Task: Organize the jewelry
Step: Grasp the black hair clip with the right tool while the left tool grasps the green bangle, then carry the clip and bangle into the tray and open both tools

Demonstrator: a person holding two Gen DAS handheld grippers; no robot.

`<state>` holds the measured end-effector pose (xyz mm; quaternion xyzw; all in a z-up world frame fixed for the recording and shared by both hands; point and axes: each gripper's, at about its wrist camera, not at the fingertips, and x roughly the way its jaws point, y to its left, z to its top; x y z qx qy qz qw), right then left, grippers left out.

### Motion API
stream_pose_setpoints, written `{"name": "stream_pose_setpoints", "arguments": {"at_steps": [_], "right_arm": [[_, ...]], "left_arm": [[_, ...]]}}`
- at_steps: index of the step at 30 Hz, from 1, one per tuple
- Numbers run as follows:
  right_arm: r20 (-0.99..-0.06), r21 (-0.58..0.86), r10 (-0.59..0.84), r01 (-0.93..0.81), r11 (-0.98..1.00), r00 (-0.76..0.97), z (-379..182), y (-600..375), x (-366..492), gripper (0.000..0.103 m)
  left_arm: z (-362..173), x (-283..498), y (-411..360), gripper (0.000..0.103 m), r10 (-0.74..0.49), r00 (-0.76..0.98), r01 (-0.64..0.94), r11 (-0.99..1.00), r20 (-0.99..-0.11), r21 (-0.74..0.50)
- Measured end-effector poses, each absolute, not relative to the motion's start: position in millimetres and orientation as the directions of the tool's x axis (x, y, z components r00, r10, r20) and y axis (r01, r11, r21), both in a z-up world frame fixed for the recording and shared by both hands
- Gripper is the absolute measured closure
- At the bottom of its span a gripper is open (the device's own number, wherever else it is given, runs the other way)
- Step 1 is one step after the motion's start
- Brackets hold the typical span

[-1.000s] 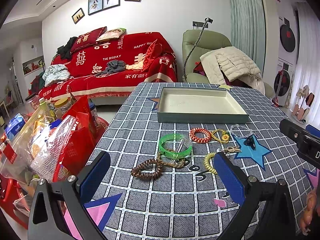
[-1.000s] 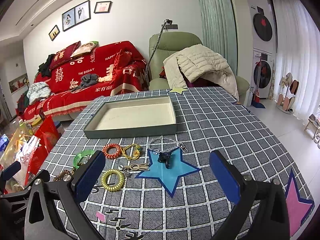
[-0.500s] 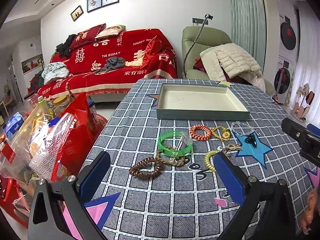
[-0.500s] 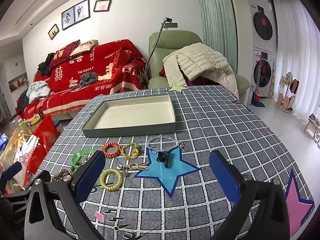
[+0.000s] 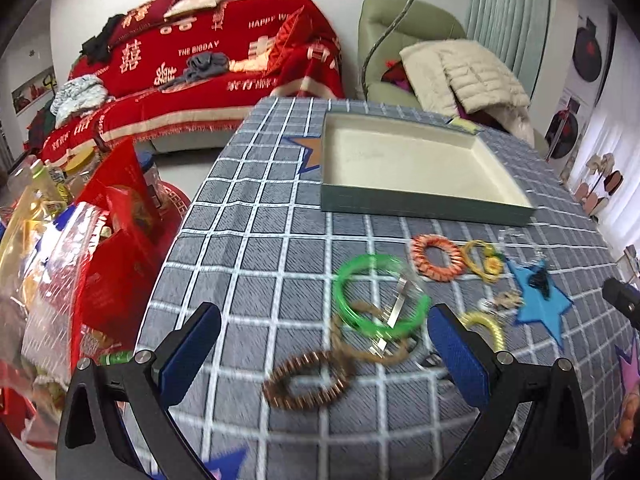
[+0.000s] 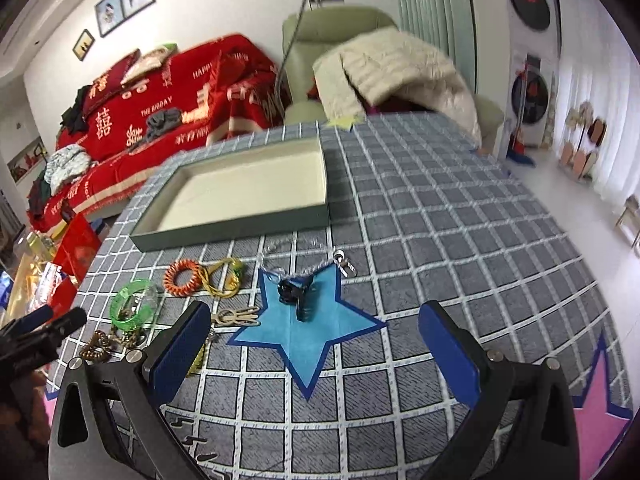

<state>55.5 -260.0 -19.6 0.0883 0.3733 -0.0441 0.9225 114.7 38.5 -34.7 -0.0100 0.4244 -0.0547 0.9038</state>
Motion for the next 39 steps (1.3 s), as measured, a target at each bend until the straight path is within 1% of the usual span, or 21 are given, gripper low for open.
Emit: {"name": "stream_pose_setpoints", "arguments": {"at_steps": [2, 4, 7, 9, 10, 12, 14, 15, 18, 19, 21, 22, 23, 24, 25, 26, 27, 31, 39], "right_arm": [[-0.726, 0.156, 0.012, 0.148, 0.976, 0.687, -28.9, -263.8, 67.8, 0.000], [-0.742, 0.170, 0.028, 0.147, 0.974, 0.670, -35.9, -264.5, 76.4, 0.000], [-0.756, 0.173, 0.039, 0.142, 0.975, 0.653, -44.7, -262.5, 89.0, 0.005], [-0.767, 0.178, 0.049, 0.140, 0.974, 0.639, -49.4, -261.8, 97.3, 0.013], [-0.775, 0.178, 0.051, 0.141, 0.974, 0.630, -52.4, -261.2, 102.6, 0.015], [-0.787, 0.179, 0.056, 0.140, 0.974, 0.614, -58.8, -260.1, 111.6, 0.026], [-0.802, 0.175, 0.060, 0.138, 0.975, 0.595, -64.7, -257.2, 121.3, 0.033], [-0.808, 0.172, 0.061, 0.136, 0.976, 0.587, -66.7, -255.4, 124.0, 0.037], [-0.827, 0.149, 0.050, 0.132, 0.980, 0.560, -75.3, -248.0, 132.9, 0.043], [-0.831, 0.145, 0.049, 0.130, 0.981, 0.554, -77.2, -246.5, 134.1, 0.044], [-0.833, 0.122, 0.034, 0.125, 0.985, 0.553, -79.8, -241.4, 136.1, 0.050], [-0.834, 0.111, 0.026, 0.121, 0.987, 0.551, -80.3, -239.8, 136.8, 0.053], [-0.835, 0.098, 0.018, 0.117, 0.988, 0.550, -80.6, -237.7, 137.6, 0.058], [-0.835, 0.089, 0.012, 0.114, 0.989, 0.550, -80.6, -235.9, 138.1, 0.068], [-0.835, 0.085, 0.009, 0.114, 0.990, 0.550, -80.6, -234.5, 138.0, 0.072], [-0.835, 0.082, 0.004, 0.116, 0.990, 0.550, -80.6, -234.2, 137.9, 0.077], [-0.834, 0.084, 0.005, 0.117, 0.990, 0.551, -80.2, -233.9, 137.4, 0.077], [-0.826, 0.092, 0.011, 0.116, 0.989, 0.563, -77.7, -235.7, 132.6, 0.077], [-0.789, 0.180, 0.101, 0.072, 0.981, 0.607, -47.6, -250.5, 120.6, 0.077]], "left_arm": [[-41.0, 129.9, 41.1, 0.000, -0.140, 0.601, 0.107, 0.990, -0.787, -0.094], [-49.1, 144.9, 42.7, 0.000, -0.147, 0.569, 0.103, 0.989, -0.809, -0.107], [-56.4, 159.4, 42.7, 0.000, -0.163, 0.544, 0.109, 0.986, -0.823, -0.124], [-59.1, 166.5, 39.5, 0.008, -0.179, 0.526, 0.126, 0.983, -0.832, -0.131], [-60.9, 170.1, 38.0, 0.008, -0.189, 0.515, 0.133, 0.981, -0.836, -0.140], [-64.0, 176.9, 35.4, 0.009, -0.197, 0.506, 0.145, 0.979, -0.840, -0.143], [-68.5, 181.3, 31.6, 0.019, -0.200, 0.488, 0.158, 0.978, -0.849, -0.139], [-70.1, 182.3, 31.2, 0.019, -0.201, 0.480, 0.160, 0.977, -0.854, -0.141], [-74.9, 183.4, 28.0, 0.021, -0.200, 0.467, 0.168, 0.976, -0.861, -0.136], [-76.2, 183.4, 26.0, 0.026, -0.193, 0.465, 0.176, 0.977, -0.864, -0.123], [-76.8, 182.5, 21.7, 0.027, -0.174, 0.471, 0.194, 0.977, -0.864, -0.091], [-76.9, 181.8, 19.4, 0.034, -0.171, 0.474, 0.205, 0.975, -0.864, -0.081], [-77.0, 181.6, 17.5, 0.045, -0.166, 0.477, 0.213, 0.975, -0.863, -0.070], [-77.0, 181.4, 15.2, 0.049, -0.157, 0.479, 0.222, 0.974, -0.863, -0.054], [-76.7, 181.2, 13.5, 0.058, -0.160, 0.481, 0.234, 0.971, -0.862, -0.050], [-76.6, 181.0, 13.0, 0.071, -0.171, 0.480, 0.245, 0.968, -0.861, -0.057], [-76.5, 180.9, 12.7, 0.073, -0.179, 0.478, 0.251, 0.966, -0.860, -0.062], [-74.4, 177.0, 12.7, 0.073, -0.211, 0.480, 0.271, 0.959, -0.851, -0.085], [-42.8, 167.8, 13.6, 0.074, -0.267, 0.532, 0.290, 0.949, -0.804, -0.123]]}}
